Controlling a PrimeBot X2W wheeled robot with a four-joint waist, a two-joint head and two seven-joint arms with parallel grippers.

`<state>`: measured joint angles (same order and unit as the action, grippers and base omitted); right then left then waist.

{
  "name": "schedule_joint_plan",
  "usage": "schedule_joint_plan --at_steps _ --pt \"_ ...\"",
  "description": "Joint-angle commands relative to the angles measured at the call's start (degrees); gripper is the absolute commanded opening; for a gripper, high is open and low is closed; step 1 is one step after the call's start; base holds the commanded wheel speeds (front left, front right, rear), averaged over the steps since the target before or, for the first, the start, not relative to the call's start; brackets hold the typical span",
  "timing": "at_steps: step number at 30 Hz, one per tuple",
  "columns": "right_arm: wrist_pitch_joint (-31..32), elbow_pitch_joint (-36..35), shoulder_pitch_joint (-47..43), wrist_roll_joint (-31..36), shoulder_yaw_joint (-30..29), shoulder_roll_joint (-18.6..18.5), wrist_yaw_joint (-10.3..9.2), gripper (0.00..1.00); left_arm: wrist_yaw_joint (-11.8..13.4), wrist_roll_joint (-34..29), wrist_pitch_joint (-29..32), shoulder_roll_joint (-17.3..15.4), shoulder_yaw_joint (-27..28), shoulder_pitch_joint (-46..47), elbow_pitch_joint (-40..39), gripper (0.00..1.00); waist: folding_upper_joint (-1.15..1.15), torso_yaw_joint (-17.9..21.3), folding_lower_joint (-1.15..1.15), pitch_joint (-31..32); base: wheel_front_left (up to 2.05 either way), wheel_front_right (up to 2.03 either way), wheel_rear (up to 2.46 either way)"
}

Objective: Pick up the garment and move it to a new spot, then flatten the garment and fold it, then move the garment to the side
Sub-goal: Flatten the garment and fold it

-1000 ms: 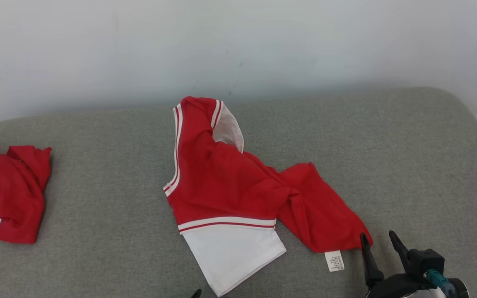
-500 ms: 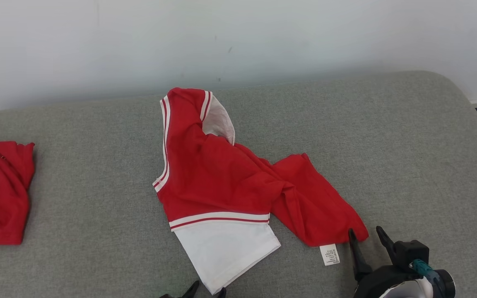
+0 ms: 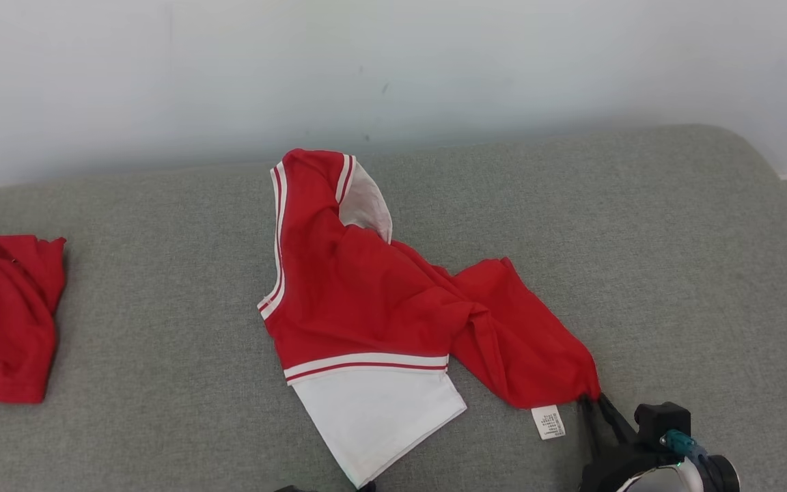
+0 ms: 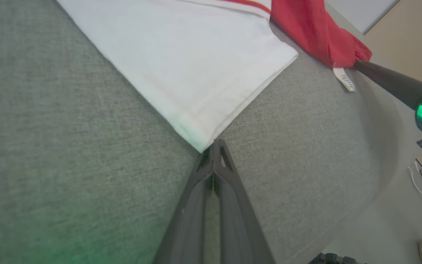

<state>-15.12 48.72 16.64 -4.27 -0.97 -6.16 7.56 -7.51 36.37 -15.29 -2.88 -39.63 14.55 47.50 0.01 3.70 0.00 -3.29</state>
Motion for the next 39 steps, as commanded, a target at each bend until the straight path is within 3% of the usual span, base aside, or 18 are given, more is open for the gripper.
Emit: schedule_joint_plan --at_steps 1,7,16,28,29,30,31,32,33,39 --pt "0.0 -0.5 1.2 -0.5 0.1 0.2 -0.15 0.00 0.1 1.0 0.4 0.0 -0.6 0.7 1.2 0.00 -0.01 -0.1 0.00 0.4 0.00 0.00 0.00" --pt "0.0 -2.3 -1.4 -1.4 -0.1 -0.8 -0.15 0.00 0.3 -0.1 0.2 -0.4 2.4 1.2 0.5 0.00 -0.01 -0.8 0.00 2.0 0.00 0.00 0.00" --pt "0.0 -11.7 -9.6 -5.7 0.0 -0.4 -0.15 0.00 2.4 -5.9 0.1 -4.6 13.0 -5.6 -10.5 0.00 -0.01 -1.9 0.00 3.8 0.00 0.00 0.00" --pt "0.0 -20.9 -19.4 -10.0 0.5 1.5 -0.15 0.00 2.6 -9.7 0.1 -8.3 18.3 -14.8 -14.9 0.00 -0.01 -2.4 0.00 4.7 0.00 0.00 0.00" --pt "0.0 -20.8 -19.6 -10.0 0.4 1.4 -0.15 0.16 2.4 -9.7 0.1 -8.3 18.1 -14.9 -14.7 0.00 -0.01 -2.5 0.00 4.7 0.00 0.00 0.00" --pt "0.0 -20.9 -19.7 -9.9 0.3 1.2 -0.15 0.91 2.2 -9.8 0.1 -8.3 18.2 -14.8 -14.8 0.18 -0.01 -2.6 0.00 4.8 0.00 0.00 0.00" --pt "0.0 -20.9 -19.7 -9.9 0.3 1.2 -0.15 0.91 2.2 -9.8 0.1 -8.3 18.2 -14.8 -14.8 0.18 -0.01 -2.6 0.00 4.8 0.00 0.00 0.00" --pt "0.0 -21.1 -19.7 -9.9 0.2 1.2 -0.15 1.00 2.1 -10.2 0.1 -8.5 18.1 -15.0 -14.7 0.65 -0.01 -2.7 0.00 4.8 0.00 0.00 0.00" --pt "0.0 -21.2 -19.8 -10.0 0.0 1.2 -0.14 1.00 2.2 -10.5 0.1 -8.3 18.2 -15.1 -14.8 1.00 -0.01 -2.8 0.00 4.9 0.00 0.00 0.00" --pt "0.0 -24.3 -20.8 -8.6 -2.1 1.1 -0.14 1.00 2.7 -11.9 0.1 -7.5 21.6 -17.3 -20.3 1.00 -0.01 -3.4 0.00 5.4 0.00 0.00 0.00"
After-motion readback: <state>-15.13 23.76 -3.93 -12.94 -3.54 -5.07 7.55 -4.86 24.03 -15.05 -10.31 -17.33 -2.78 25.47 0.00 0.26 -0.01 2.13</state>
